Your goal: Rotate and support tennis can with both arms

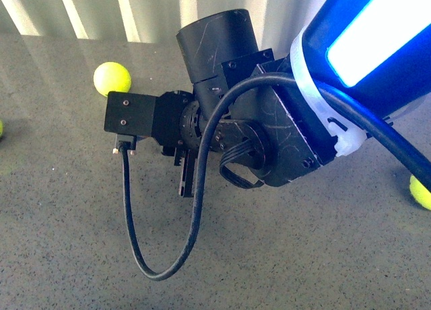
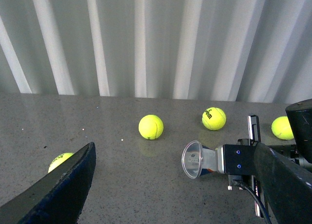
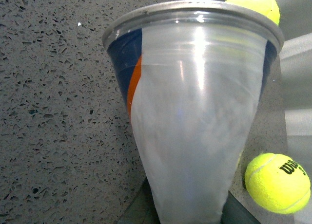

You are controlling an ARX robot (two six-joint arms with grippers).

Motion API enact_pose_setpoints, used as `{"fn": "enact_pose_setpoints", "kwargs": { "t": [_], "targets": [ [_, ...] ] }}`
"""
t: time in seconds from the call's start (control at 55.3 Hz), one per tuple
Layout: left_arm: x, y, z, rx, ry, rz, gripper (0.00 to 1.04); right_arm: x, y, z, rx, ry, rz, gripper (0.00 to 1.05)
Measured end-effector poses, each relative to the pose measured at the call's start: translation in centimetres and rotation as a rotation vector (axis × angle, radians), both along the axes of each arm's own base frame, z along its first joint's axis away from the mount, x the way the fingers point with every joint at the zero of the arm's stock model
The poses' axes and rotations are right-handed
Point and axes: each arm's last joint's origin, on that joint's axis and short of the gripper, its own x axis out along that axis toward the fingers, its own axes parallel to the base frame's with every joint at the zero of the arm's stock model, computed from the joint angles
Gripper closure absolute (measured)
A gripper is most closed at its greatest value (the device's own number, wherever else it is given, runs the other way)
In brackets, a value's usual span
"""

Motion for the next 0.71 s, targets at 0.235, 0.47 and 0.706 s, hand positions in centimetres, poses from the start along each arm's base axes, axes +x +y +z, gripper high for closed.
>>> {"fn": "enact_pose_setpoints", "kwargs": {
  "t": [0.235,0.47,0.706],
  "targets": [
    [0.0,0.0,0.0,0.0,0.0,0.0,0.07,-0.2,0.1,0.0,0.002,0.03,-0.008,0.99],
    [0.0,0.0,0.0,0.0,0.0,0.0,0.07,-1.1,-0.2,-0.5,0.043,0.161,-0.049,0.66],
    [0.0,0.0,0.0,0.0,0.0,0.0,0.07,-1.5,-0.6,-0.9,0.054,0.211,-0.081,0.28]
  ]
}}
